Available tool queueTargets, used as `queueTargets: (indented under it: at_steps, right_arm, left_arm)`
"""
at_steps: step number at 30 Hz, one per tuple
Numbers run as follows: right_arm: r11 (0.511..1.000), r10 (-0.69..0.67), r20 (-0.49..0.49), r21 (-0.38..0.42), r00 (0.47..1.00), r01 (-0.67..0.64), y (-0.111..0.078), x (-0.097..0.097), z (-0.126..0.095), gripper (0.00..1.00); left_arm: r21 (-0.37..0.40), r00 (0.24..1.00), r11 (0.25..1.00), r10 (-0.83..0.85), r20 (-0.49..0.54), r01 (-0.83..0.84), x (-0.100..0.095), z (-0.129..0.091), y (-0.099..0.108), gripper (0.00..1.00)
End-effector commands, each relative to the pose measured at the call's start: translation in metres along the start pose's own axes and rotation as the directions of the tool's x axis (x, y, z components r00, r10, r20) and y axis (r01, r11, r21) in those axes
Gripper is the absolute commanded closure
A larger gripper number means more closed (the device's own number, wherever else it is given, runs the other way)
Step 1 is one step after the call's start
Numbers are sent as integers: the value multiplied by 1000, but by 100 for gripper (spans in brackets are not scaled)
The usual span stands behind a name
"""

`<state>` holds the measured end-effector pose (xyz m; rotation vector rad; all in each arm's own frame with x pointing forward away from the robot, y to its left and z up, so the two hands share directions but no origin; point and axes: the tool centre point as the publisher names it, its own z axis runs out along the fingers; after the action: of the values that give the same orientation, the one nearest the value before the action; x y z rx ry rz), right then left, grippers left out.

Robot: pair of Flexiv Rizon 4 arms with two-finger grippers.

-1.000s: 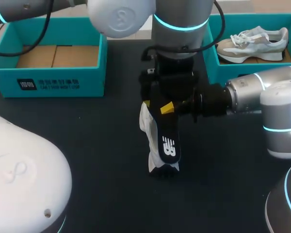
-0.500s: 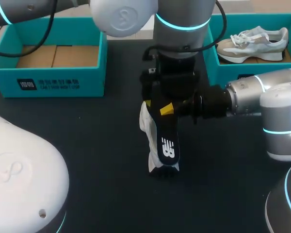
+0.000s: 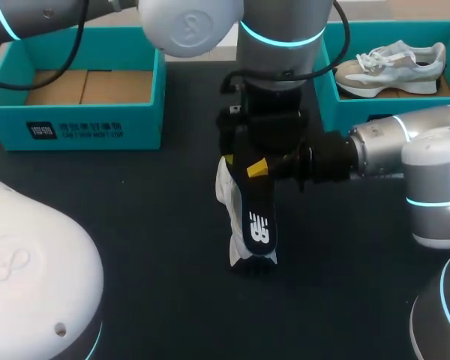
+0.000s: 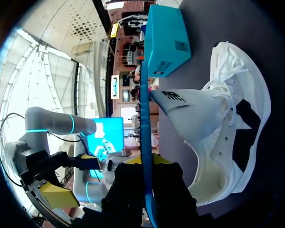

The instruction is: Take the shoe out of the shoebox, open the shoe tongue, remove and reinsert the insole, then place the shoe into the shoebox

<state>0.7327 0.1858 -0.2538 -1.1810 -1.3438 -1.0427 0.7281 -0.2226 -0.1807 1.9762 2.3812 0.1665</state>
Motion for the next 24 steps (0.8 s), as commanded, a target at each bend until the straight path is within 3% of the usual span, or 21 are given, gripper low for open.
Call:
queueTargets:
  at_steps: [1,13,24]
  right_arm:
    - [1000,-6,6,-5,1000,6,-2,5,2,100]
    - [1000,-19,34,2,999,19,-5,24,0,100]
    - [1000,-13,35,13,999,13,-4,24,-2,100]
  left_arm:
    - [1,1000,1000,1,-1,-1,0,0,1,0]
    - [1,1000,1000,1,-1,-1,0,0,1,0]
    - [1,1000,1000,1,-1,-1,0,0,1,0]
